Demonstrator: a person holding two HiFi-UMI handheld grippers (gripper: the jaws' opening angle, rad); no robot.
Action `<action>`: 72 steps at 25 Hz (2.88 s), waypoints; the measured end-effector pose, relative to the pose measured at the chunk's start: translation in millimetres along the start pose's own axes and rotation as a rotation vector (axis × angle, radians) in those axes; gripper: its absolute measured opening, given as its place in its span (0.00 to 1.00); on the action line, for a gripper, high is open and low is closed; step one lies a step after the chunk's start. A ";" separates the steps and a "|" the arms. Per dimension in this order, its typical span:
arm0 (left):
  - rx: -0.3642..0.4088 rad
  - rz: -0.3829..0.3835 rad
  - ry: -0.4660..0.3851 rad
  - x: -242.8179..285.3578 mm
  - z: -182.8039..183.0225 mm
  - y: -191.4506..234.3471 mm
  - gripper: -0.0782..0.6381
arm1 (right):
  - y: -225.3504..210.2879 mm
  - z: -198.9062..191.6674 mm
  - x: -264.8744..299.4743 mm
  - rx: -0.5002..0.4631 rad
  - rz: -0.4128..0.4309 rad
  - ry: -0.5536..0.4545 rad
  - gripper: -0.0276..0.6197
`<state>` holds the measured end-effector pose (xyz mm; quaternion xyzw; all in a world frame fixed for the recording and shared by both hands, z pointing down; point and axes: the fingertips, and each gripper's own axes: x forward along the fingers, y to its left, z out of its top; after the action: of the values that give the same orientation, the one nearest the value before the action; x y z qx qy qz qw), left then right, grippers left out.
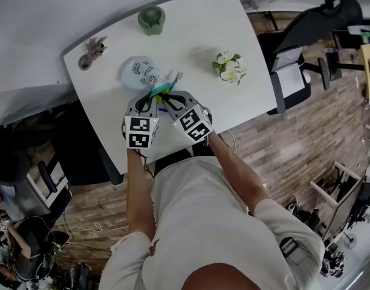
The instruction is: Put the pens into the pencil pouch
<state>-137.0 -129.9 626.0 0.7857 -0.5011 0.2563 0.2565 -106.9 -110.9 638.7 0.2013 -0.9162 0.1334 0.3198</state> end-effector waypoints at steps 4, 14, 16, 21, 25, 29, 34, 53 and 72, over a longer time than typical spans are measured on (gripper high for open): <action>-0.028 -0.010 -0.009 0.9 0.6 -0.2 0.12 | -0.7 2.4 12.9 0.006 -0.004 -0.010 0.11; -0.038 -0.007 0.030 8.9 -11.9 -1.3 0.12 | -5.1 -18.3 29.7 0.005 -0.038 0.023 0.18; -0.034 -0.004 0.036 10.0 -13.4 -1.3 0.12 | -5.2 -18.8 27.2 0.001 -0.036 0.024 0.20; -0.019 0.003 0.046 12.3 -16.4 -1.2 0.12 | -6.6 -19.4 8.7 -0.026 -0.047 0.023 0.23; -0.006 0.005 0.049 11.1 -18.3 -0.8 0.12 | -7.4 -31.9 -10.7 -0.051 -0.066 0.043 0.23; 0.022 0.012 0.058 9.3 -18.5 -1.5 0.12 | -9.7 -49.7 -24.6 -0.058 -0.078 0.068 0.23; 0.041 0.020 0.064 10.7 -21.1 -1.7 0.12 | -11.2 -70.8 -43.3 -0.060 -0.068 0.096 0.24; 0.063 0.010 0.081 10.2 -25.3 -1.9 0.12 | 9.3 -124.3 -51.0 -0.121 0.005 0.221 0.20; 0.053 0.016 0.070 10.3 -20.8 0.6 0.12 | 4.5 -105.4 -73.3 -0.097 -0.050 0.212 0.14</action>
<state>-136.7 -123.1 648.2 0.7787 -0.4914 0.2987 0.2508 -0.5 -46.8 671.4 0.1934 -0.8772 0.1014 0.4275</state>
